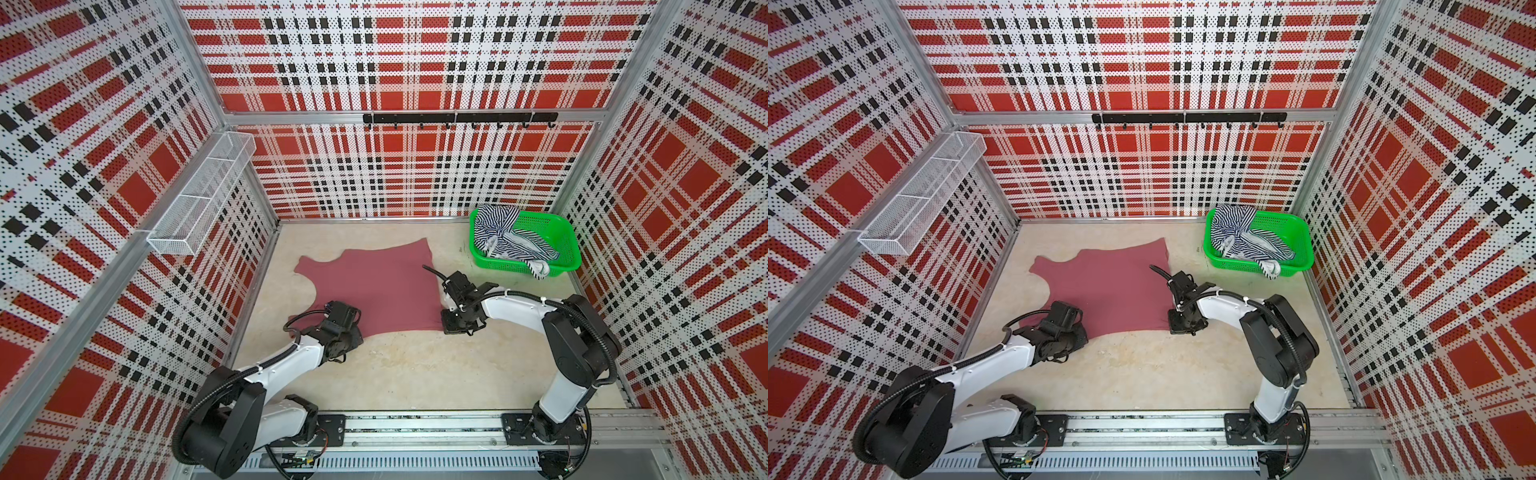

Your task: Fold and stack the tank tops

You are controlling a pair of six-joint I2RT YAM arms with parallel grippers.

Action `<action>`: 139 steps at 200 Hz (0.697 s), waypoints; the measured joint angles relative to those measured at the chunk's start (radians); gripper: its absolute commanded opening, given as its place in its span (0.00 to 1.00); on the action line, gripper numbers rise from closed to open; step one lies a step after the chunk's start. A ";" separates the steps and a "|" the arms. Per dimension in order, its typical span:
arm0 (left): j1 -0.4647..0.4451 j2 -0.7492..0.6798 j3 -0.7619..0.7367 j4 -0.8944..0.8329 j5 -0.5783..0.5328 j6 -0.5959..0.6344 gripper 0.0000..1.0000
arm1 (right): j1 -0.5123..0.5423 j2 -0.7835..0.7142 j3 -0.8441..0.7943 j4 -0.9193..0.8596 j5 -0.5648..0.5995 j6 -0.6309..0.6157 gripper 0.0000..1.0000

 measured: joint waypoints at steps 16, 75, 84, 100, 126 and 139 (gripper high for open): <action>-0.014 -0.028 0.009 -0.038 0.015 0.002 0.00 | 0.005 -0.009 0.000 -0.024 0.006 -0.005 0.00; -0.037 -0.059 0.130 -0.193 0.017 0.032 0.00 | 0.030 -0.110 0.024 -0.121 -0.016 -0.024 0.00; -0.028 -0.055 0.164 -0.214 0.017 0.054 0.00 | 0.031 -0.110 0.053 -0.141 -0.017 -0.032 0.00; -0.005 -0.033 0.220 -0.235 0.017 0.096 0.01 | 0.032 -0.108 0.119 -0.174 -0.013 -0.056 0.00; 0.041 0.056 0.294 -0.261 0.016 0.183 0.01 | 0.026 -0.067 0.238 -0.209 0.006 -0.110 0.00; 0.066 0.109 0.325 -0.270 0.019 0.227 0.01 | 0.018 -0.032 0.283 -0.221 0.011 -0.136 0.00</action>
